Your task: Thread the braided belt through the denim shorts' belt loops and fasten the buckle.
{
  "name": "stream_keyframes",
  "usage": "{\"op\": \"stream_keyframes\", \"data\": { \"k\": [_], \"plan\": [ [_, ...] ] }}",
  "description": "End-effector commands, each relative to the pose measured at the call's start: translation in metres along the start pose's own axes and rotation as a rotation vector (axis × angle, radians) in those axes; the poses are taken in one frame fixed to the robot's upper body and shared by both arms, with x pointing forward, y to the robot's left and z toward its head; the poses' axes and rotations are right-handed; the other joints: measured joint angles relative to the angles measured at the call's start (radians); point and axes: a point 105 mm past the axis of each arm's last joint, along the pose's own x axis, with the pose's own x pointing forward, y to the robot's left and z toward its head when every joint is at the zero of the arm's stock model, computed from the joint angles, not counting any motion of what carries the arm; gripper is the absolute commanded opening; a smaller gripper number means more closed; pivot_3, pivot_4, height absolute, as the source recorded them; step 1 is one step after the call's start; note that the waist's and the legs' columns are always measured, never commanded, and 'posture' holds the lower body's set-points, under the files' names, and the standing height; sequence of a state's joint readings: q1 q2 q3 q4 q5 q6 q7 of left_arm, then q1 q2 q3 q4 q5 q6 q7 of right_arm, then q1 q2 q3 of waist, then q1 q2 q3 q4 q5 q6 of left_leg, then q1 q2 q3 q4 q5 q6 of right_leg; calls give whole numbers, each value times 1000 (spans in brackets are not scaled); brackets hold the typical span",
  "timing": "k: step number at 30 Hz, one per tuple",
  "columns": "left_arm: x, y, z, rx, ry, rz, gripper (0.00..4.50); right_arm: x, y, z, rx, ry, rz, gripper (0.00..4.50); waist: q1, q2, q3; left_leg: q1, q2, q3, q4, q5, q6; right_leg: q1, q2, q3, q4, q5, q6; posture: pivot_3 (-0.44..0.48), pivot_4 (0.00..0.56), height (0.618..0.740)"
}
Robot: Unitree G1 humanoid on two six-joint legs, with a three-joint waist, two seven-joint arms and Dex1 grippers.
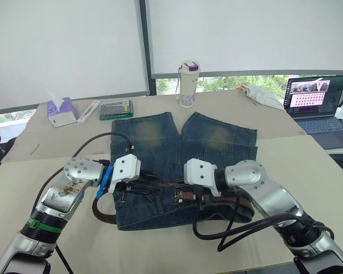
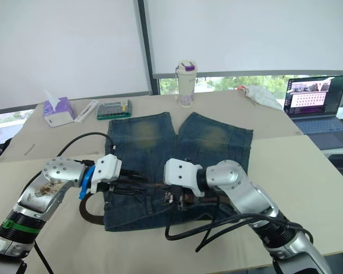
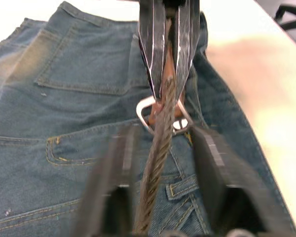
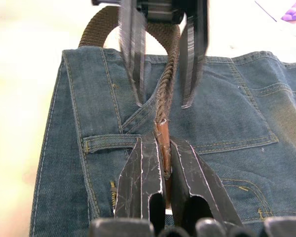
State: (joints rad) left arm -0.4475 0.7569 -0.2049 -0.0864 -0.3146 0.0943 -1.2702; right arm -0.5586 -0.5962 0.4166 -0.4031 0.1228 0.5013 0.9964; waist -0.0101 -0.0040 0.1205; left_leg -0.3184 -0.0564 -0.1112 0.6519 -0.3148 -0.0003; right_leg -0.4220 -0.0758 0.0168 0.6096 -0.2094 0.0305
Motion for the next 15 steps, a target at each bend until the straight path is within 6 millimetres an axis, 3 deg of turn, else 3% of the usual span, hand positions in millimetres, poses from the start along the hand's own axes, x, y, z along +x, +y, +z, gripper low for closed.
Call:
{"op": "stream_keyframes", "data": {
  "k": [1, 7, 8, 12, 15],
  "plan": [
    [1, 1, 4, 48, -7, 0, 100, -5, -2, 15, -50, -49, -15, 0, 0, 0, 0, 0, 0, 0, 0, 0, 0, 0, 0, 0, 0, 0, 0, 0, 150, 740],
    [-1, 1, 3, 80, -2, 1, 42, -9, 3, 11, 1, -38, 21, 0, 0, 0, 0, 0, 0, 0, 0, 0, 1, 0, 0, 0, 0, 0, 0, 0, 150, 740],
    [-5, -1, 2, 94, 8, 2, 0, -12, 7, 6, 16, -20, 42, 863, 1, 0, 0, 0, 0, 0, 0, 0, 1, 0, 0, 0, 0, 0, 0, 0, 150, 740],
    [-18, -10, -6, 213, 65, 37, 0, -15, 12, -5, 22, 13, 27, 2137, -2, 0, 0, 0, 1, -1, -1, 0, 1, 0, 0, 0, 0, 0, 0, 0, 150, 740],
    [-29, -15, -10, 346, 90, 122, 0, -13, 25, -17, -18, 65, 69, 2137, -2, 0, 0, 1, 2, -2, -2, -1, 1, -1, -1, 1, -1, 0, 0, 0, 150, 740]
  ]
}}
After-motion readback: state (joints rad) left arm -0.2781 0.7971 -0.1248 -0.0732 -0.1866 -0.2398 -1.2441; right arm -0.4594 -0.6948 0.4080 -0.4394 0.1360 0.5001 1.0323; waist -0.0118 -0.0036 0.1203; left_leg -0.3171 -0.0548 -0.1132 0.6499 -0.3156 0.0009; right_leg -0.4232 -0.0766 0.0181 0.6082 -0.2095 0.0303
